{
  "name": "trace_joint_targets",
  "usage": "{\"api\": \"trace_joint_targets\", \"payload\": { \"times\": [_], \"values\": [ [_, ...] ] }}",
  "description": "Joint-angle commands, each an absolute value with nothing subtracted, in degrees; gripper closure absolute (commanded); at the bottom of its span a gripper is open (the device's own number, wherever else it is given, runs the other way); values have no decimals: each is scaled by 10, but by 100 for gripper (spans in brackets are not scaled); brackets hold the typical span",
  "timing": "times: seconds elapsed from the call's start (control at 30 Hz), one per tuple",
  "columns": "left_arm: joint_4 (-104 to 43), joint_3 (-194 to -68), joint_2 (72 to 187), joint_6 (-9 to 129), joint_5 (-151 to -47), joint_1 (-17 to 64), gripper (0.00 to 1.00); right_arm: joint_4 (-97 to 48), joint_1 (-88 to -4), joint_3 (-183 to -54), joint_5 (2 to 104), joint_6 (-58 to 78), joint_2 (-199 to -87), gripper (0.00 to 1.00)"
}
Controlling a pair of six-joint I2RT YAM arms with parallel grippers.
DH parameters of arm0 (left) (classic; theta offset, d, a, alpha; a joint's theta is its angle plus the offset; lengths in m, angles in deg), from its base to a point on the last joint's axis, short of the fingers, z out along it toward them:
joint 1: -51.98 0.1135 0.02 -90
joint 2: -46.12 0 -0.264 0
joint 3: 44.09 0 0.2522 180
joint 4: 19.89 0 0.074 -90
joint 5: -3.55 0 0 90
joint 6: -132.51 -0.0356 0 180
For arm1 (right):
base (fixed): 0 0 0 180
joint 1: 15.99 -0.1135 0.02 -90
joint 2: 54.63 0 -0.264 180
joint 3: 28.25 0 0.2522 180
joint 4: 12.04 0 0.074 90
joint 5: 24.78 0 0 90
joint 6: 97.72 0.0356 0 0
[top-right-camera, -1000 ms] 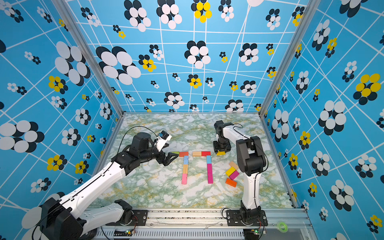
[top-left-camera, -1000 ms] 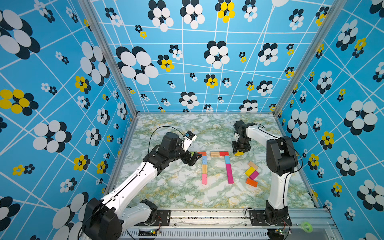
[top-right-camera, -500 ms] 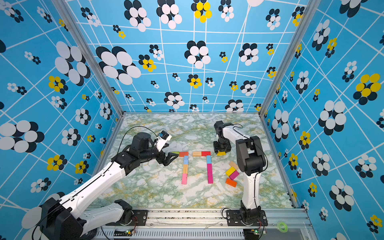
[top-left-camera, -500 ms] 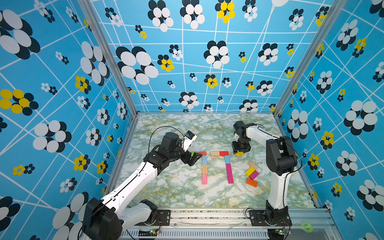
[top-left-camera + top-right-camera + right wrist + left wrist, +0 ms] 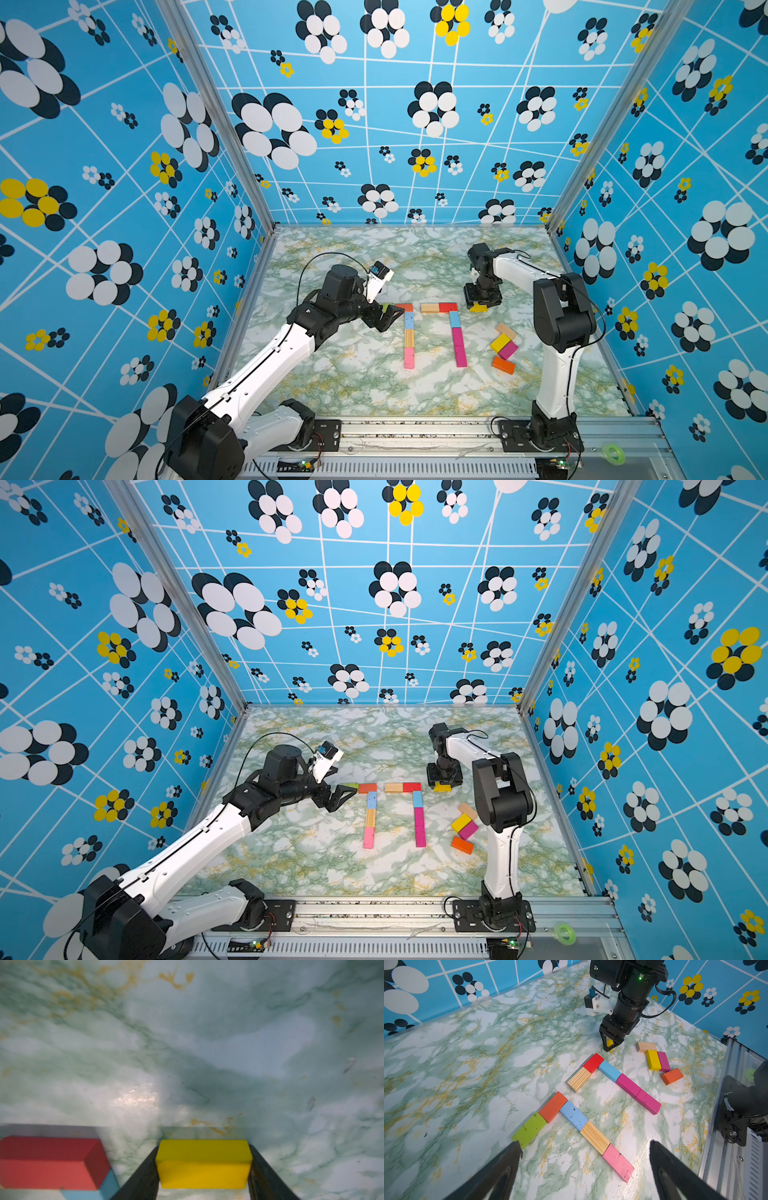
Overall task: Assemble the number 7 with building blocks
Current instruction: Place the building block at the center of the board.
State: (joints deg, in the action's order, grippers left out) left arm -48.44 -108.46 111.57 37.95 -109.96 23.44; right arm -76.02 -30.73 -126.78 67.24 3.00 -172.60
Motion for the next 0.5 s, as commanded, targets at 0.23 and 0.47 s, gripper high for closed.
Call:
{"api": "trace_joint_targets", "payload": {
  "times": [0.23, 0.47],
  "values": [
    [-478, -1079, 1104, 372, -1099, 235, 1, -770, -302, -1235, 676, 38, -1738, 21],
    [-478, -1078, 1102, 371, -1098, 234, 1, -762, -297, -1227, 669, 49, -1692, 6]
  ]
}}
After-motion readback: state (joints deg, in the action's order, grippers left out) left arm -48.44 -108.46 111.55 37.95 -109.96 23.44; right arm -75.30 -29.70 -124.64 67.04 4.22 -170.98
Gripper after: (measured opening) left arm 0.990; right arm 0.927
